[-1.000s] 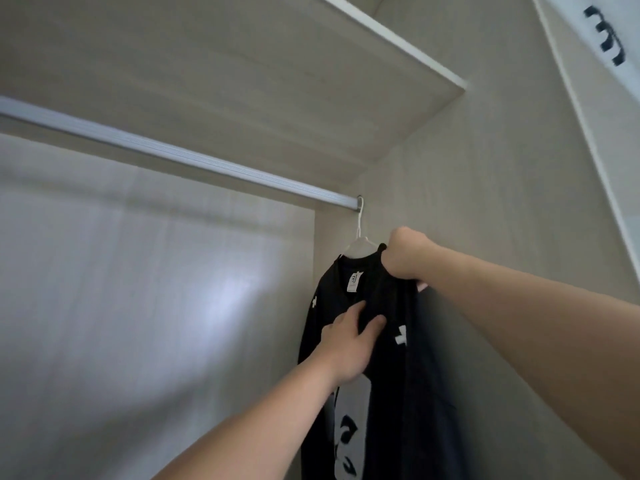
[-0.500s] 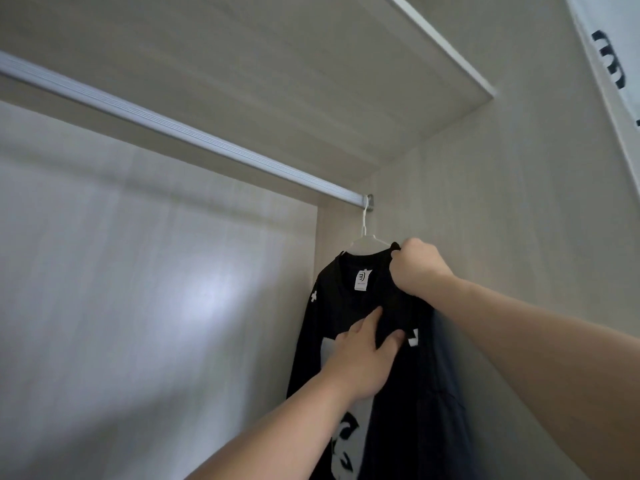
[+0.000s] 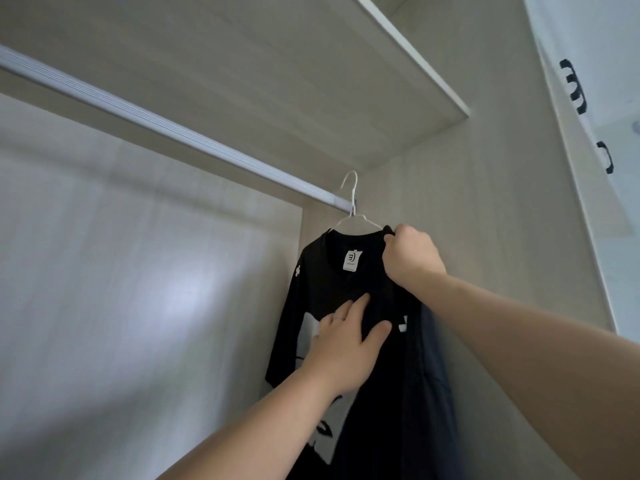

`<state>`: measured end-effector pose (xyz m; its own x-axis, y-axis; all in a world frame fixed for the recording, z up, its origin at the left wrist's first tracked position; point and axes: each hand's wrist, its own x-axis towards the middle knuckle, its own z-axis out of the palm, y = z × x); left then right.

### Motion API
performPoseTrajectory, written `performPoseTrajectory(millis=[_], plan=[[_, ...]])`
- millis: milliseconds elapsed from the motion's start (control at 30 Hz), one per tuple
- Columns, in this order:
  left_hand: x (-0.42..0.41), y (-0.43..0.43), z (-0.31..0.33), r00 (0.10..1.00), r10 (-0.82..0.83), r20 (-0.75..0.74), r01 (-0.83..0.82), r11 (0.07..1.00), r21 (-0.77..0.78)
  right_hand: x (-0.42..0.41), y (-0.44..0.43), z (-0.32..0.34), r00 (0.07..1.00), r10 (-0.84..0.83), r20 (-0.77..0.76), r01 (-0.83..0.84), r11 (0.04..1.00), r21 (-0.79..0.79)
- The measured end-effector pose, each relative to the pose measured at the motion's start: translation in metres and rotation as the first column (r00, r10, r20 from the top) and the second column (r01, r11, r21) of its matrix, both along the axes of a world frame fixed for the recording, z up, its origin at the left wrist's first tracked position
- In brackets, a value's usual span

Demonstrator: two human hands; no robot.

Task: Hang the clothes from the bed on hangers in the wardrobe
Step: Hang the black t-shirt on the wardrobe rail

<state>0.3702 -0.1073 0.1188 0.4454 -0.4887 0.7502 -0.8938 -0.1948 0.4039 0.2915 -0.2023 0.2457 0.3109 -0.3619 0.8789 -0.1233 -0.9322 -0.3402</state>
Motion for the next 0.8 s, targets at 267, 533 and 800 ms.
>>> performPoseTrajectory(millis=[267, 533, 800], plan=[[-0.028, -0.005, 0.007, 0.953, 0.248, 0.177, -0.215, 0.959, -0.186, -0.071, -0.03, -0.019, 0.996, 0.02, 0.084, -0.008, 0.989, -0.146], [-0.093, -0.054, 0.027, 0.872, 0.445, 0.201, -0.307, 0.82, -0.483, -0.206, -0.068, -0.002, 0.959, -0.207, 0.192, 0.267, 0.886, -0.379], [-0.233, -0.117, 0.058, 0.876, 0.322, 0.358, -0.082, 0.832, -0.548, -0.361, -0.139, 0.018, 0.866, -0.404, 0.295, 0.492, 0.795, -0.355]])
